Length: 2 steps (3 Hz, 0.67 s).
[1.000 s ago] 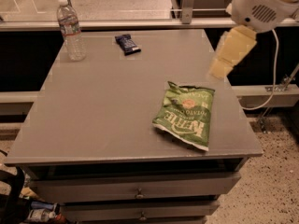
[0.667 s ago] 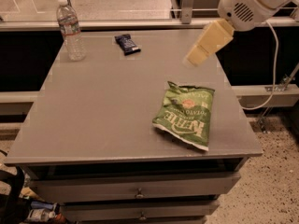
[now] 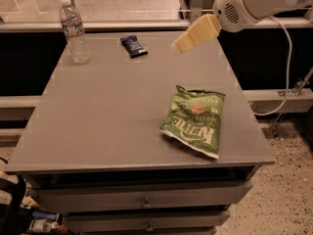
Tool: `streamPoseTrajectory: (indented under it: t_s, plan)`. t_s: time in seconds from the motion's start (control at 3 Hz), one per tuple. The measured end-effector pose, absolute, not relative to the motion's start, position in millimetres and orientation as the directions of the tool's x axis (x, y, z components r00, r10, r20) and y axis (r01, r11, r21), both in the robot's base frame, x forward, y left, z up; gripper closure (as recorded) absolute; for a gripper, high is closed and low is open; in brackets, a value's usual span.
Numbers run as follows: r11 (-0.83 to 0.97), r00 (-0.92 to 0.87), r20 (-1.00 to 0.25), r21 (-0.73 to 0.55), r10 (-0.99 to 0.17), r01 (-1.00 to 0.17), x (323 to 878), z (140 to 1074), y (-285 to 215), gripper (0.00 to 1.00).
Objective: Pick rxbar blueberry
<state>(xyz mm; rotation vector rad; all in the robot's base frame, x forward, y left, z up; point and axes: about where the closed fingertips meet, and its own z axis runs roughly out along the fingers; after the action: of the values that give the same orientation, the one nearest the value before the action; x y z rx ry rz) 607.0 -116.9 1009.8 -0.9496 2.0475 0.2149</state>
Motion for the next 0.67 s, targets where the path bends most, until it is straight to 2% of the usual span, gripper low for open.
streamPoseTrajectory:
  t_s: [0.67]
  plan:
    - [0.680, -0.347, -0.761, -0.163, -0.547, -0.714, 620.0, 1005.6, -106.5, 0.00]
